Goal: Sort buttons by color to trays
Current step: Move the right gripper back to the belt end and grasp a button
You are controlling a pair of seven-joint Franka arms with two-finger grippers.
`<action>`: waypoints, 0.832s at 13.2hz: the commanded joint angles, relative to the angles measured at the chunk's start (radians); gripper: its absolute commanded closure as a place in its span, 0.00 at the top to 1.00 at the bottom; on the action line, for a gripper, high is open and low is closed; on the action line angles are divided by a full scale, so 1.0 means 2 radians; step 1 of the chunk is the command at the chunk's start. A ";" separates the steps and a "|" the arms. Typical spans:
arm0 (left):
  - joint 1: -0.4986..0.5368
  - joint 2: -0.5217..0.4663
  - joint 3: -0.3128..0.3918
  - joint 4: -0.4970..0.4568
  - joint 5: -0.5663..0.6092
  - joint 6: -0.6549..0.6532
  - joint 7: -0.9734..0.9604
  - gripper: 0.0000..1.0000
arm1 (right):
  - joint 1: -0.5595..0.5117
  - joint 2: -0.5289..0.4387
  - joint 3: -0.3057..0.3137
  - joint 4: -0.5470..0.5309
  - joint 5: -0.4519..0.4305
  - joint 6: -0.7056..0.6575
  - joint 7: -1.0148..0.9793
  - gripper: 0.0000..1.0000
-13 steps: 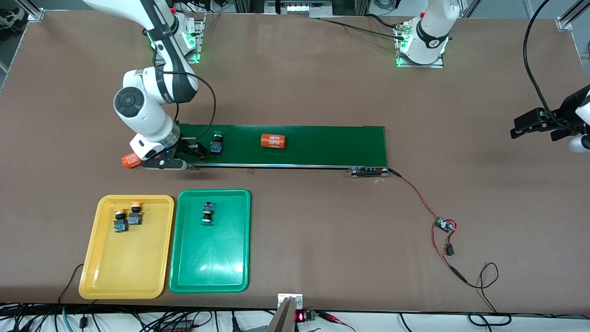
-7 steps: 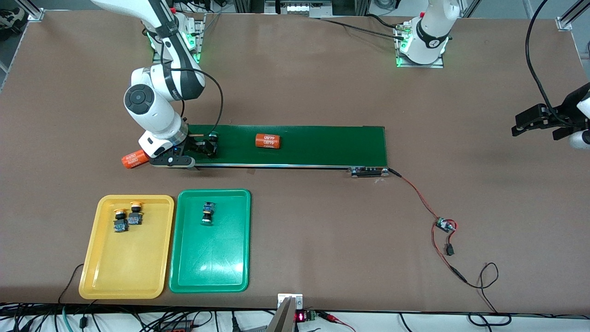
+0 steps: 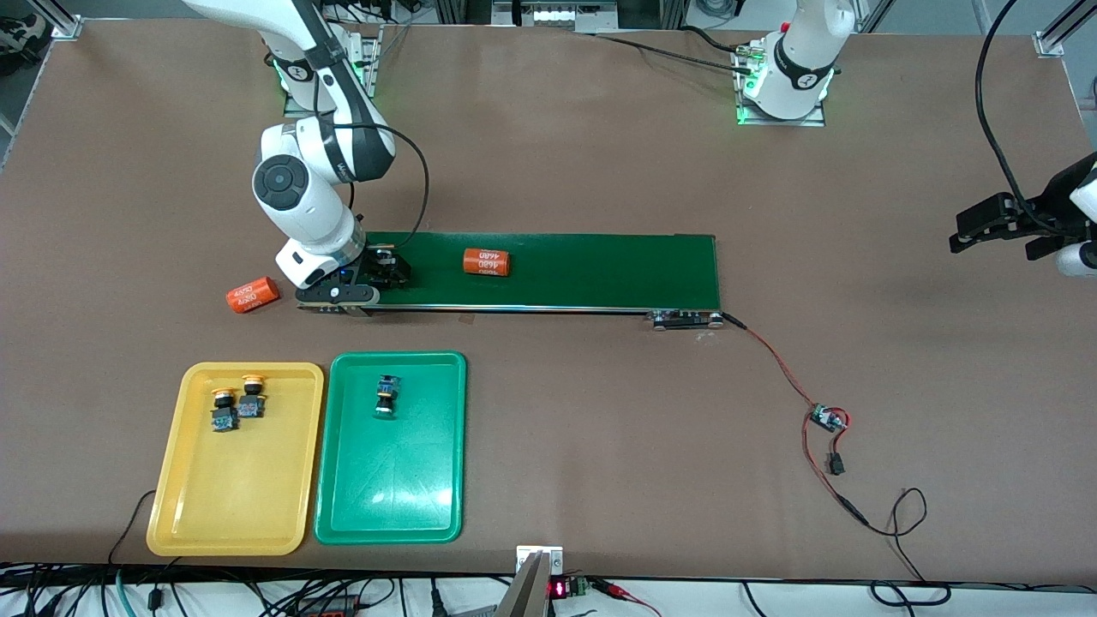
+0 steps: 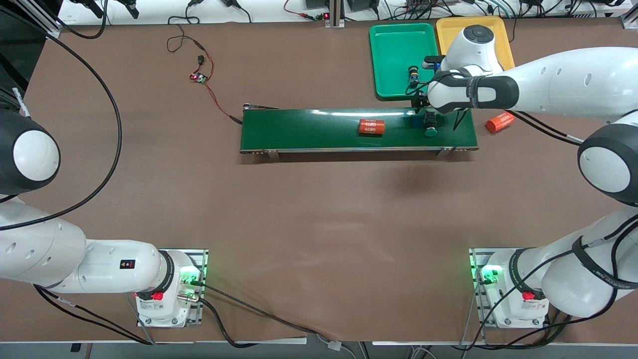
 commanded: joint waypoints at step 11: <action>0.004 -0.006 0.001 0.003 0.006 -0.021 -0.009 1.00 | -0.014 -0.006 -0.004 0.003 0.004 0.000 -0.034 0.10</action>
